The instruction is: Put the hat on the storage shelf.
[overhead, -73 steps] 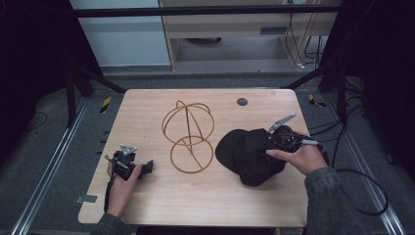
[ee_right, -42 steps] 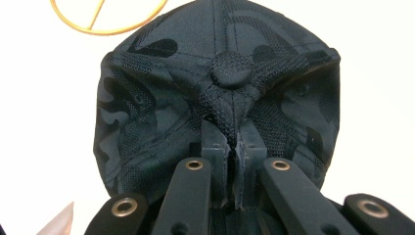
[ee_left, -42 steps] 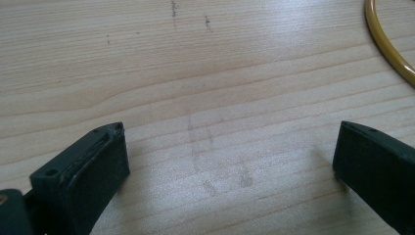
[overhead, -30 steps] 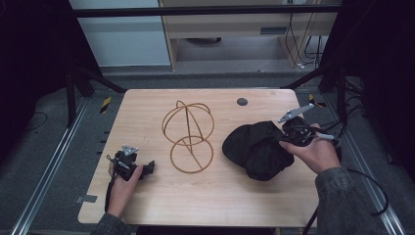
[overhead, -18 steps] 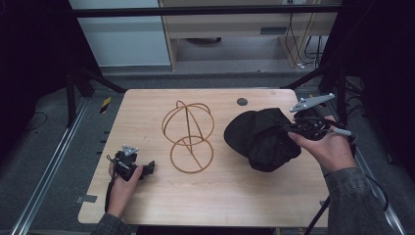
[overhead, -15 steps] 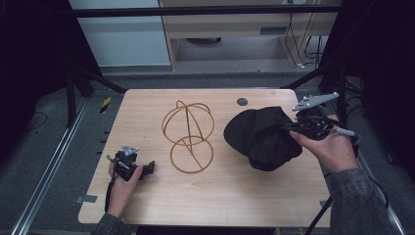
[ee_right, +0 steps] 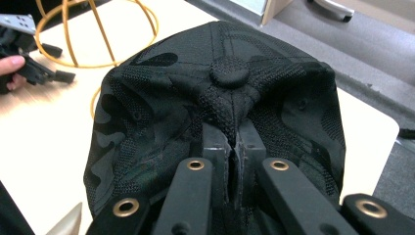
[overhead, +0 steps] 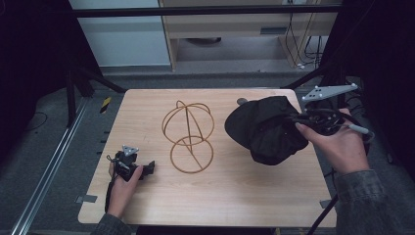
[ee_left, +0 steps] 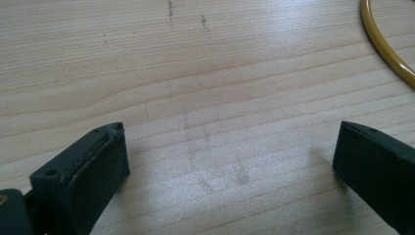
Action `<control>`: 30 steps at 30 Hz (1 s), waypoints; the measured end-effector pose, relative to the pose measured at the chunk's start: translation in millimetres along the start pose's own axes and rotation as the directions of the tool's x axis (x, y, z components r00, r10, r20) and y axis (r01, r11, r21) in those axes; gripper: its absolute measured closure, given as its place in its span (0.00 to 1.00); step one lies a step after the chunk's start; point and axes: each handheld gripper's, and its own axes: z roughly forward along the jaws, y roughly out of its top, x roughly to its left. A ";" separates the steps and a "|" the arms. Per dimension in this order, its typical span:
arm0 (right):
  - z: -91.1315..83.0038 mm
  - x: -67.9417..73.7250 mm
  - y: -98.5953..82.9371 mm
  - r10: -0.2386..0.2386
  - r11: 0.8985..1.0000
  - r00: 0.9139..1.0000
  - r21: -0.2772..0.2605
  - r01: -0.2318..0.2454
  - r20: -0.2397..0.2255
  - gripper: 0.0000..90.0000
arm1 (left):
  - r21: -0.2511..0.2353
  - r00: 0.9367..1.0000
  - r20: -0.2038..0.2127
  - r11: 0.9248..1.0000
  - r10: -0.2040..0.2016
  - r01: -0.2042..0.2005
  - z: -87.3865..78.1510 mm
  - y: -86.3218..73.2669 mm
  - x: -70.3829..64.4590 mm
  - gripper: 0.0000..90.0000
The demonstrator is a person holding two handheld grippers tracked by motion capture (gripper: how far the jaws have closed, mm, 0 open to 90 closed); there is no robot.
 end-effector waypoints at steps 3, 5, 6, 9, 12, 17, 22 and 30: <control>-5.2 3.3 8.3 0.002 1.000 1.000 -0.025 -0.002 -0.001 0.96 | 0.000 1.000 -0.001 1.000 0.000 0.000 -0.1 0.0 0.0 0.00; -8.1 4.7 14.4 -0.001 0.999 1.000 -0.036 0.001 0.008 0.96 | 0.000 1.000 -0.001 1.000 0.000 0.000 0.0 0.0 0.0 0.00; -9.1 5.2 16.4 0.001 0.999 1.000 -0.037 0.000 0.012 0.96 | 0.000 1.000 -0.001 1.000 0.000 0.000 0.0 0.0 0.0 0.00; -11.8 6.4 24.1 0.003 0.999 1.000 -0.054 -0.001 0.027 0.96 | 0.000 1.000 -0.001 1.000 -0.001 0.001 0.0 0.0 -0.1 0.00; -13.0 8.0 31.6 0.003 0.998 0.999 -0.070 0.000 0.038 0.96 | 0.000 1.000 -0.001 1.000 -0.001 0.001 -0.1 0.0 -0.1 0.00; -11.3 13.7 48.3 0.004 0.995 0.999 -0.104 0.002 0.053 0.96 | 0.003 1.000 -0.002 1.000 -0.001 0.001 -0.3 0.2 -0.1 0.00; -6.5 17.0 65.9 0.009 0.991 0.998 -0.136 0.000 0.069 0.96 | 0.002 1.000 0.000 1.000 -0.001 0.001 -0.2 0.1 0.0 0.00; 8.0 18.6 88.4 0.023 0.989 0.997 -0.146 -0.011 0.080 0.96 | 0.002 1.000 0.001 1.000 -0.001 0.001 -0.2 0.2 0.0 0.00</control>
